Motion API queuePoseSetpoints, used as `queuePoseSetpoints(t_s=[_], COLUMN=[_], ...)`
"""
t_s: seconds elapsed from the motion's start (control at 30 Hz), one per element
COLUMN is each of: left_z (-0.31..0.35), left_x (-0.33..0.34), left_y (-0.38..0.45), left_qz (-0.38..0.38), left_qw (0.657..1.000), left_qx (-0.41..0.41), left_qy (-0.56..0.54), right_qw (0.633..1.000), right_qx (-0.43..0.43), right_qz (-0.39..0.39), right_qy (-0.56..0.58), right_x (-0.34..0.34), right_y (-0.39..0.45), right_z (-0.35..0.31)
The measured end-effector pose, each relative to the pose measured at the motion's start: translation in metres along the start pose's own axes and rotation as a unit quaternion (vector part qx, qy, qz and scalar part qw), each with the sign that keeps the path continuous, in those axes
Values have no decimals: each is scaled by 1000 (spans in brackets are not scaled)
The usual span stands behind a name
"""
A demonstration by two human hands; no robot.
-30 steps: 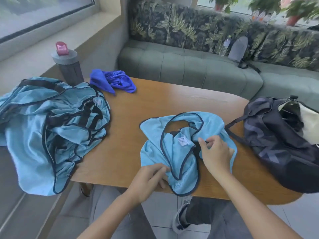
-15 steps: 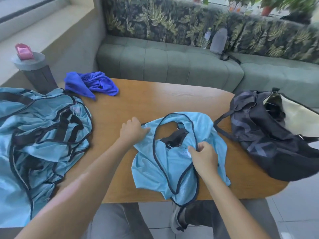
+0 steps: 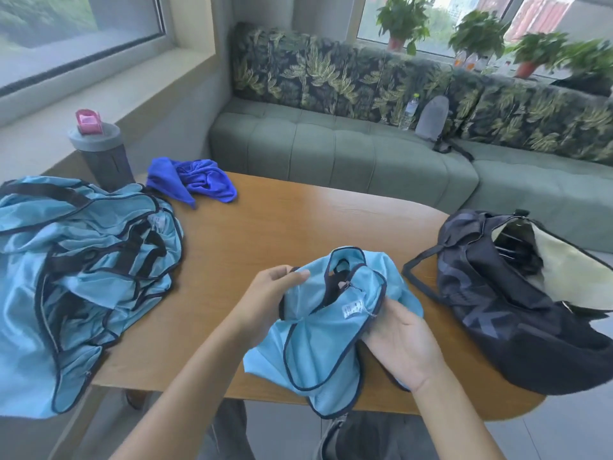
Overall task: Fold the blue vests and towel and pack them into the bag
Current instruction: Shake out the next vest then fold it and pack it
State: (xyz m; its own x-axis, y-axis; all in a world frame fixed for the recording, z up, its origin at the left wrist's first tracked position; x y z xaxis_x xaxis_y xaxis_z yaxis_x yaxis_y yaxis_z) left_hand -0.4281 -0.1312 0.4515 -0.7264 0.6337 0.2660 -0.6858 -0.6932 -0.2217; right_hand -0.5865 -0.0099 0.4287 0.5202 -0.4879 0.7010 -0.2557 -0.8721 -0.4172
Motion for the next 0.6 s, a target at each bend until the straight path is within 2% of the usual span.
queuePoseSetpoints(t_s=[0.17,0.3,0.4,0.47,0.53,0.6], left_z=[-17,-26,-32,-34,-28,-17], left_x=[32,42,42,39,37,31], left_y=[-27,-32,-33,-32,-31,-31], left_qz=[11,18,60,69,62,63], left_qw=[1000,999,997,996,997,997], left_qx=[-5,-30,-47,-52,-42,-36], left_qy=[-1,-3,-4,-11,-24,-16], right_qw=[992,989,990,991,987,963], right_qx=[-29,-47,-50,-54,-61,-56], right_qz=[-53,-47,-26,1,68,151], right_qy=[-111,-131,-127,-119,-135,-216], right_x=[15,10,-6,-22,-49,-75], right_y=[-5,-8,-10,-13,-18,-22], right_z=[9,9,8,5,-5,-18])
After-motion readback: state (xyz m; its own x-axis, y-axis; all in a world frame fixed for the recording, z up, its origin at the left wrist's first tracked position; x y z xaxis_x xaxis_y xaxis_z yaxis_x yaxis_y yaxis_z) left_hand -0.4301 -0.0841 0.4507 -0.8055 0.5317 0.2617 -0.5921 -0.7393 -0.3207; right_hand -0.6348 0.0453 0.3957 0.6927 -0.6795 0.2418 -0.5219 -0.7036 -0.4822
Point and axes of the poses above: each hand's wrist, its own y-axis towards the middle knuckle, its own x-axis out of the palm, z = x × y, the point moved 9 cm from there along y, towards the middle knuckle, and after that the axes turned 3 degrees about y, right-handed, at the moved point
